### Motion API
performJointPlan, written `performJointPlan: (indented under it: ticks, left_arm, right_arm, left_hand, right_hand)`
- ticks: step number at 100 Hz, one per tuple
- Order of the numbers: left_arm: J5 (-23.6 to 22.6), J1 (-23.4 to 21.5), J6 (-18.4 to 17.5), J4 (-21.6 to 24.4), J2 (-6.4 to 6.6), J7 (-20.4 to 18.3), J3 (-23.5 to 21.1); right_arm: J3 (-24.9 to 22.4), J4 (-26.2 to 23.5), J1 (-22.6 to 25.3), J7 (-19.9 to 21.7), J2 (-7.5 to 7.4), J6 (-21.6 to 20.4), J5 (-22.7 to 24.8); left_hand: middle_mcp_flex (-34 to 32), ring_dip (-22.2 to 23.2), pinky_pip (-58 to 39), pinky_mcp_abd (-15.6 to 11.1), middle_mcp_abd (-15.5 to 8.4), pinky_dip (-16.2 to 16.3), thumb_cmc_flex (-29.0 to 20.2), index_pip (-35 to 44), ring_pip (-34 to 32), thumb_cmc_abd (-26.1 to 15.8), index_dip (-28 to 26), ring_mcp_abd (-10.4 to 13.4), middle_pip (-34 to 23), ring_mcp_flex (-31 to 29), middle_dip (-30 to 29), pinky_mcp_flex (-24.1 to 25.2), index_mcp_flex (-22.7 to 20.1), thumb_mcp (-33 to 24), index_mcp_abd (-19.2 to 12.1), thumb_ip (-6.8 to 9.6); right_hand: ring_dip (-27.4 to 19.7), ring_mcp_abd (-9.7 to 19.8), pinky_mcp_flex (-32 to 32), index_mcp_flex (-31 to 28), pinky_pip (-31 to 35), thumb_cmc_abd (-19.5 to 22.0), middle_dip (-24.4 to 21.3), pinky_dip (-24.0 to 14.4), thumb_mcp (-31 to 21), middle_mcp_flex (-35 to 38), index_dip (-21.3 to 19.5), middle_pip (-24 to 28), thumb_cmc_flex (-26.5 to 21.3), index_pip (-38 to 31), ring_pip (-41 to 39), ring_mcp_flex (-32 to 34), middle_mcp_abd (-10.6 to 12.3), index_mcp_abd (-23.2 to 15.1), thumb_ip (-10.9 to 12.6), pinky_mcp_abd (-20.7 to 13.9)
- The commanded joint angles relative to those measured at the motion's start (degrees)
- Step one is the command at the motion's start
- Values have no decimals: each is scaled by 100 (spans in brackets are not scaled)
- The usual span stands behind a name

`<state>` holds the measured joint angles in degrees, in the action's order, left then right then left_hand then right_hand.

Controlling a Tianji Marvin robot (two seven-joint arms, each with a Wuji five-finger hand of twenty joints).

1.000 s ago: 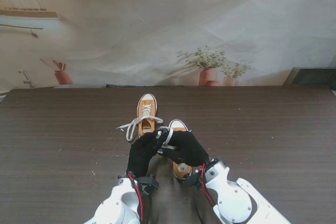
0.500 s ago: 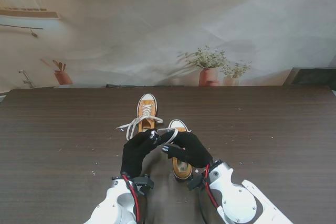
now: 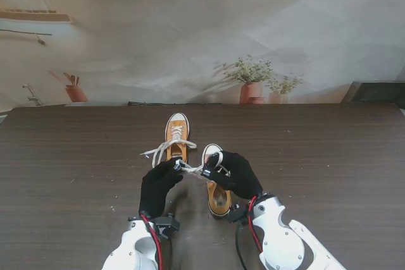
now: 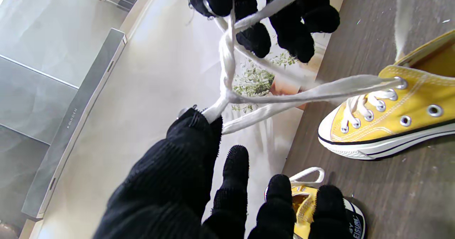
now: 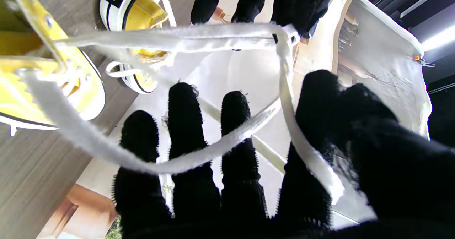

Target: Tie the shoelaces into a bow on the shoes

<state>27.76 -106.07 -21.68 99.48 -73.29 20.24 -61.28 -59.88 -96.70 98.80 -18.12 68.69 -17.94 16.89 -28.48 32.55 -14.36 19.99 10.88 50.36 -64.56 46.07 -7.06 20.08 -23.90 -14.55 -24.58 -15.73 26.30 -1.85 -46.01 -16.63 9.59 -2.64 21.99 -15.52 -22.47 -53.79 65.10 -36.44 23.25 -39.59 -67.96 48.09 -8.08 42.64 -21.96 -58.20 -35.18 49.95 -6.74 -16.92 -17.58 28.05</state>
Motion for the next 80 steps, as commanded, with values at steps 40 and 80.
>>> performJointPlan:
  ticks: [40, 80]
  left_arm:
    - [-3, -31, -108, 4, 50, -256, -40]
    - [4, -57, -160, 4, 75, -346, -52]
  right_arm:
    - [-57, 83, 38, -633, 118, -151, 428]
    - [36, 238, -38, -1469, 267, -109, 879]
  left_hand:
    - [42, 35, -30, -195, -187, 100, -241, 96, -1001, -227, 0, 98, -59, 334, 90, 61, -139, 537, -381, 74]
    - [51, -136, -28, -198, -190, 98, -258, 110, -1238, -254, -24, 99, -47, 424, 89, 61, -124, 588, -406, 85]
  right_hand:
    - [43, 78, -1096, 1238, 345, -266, -305, 462, 62, 1467, 529, -355, -331, 392, 118, 1413, 234, -1090, 16, 135]
    - [103, 315, -998, -84, 360, -1107, -246, 688, -317, 1627, 891, -325, -1372, -147, 126, 1338, 357, -163, 102, -20]
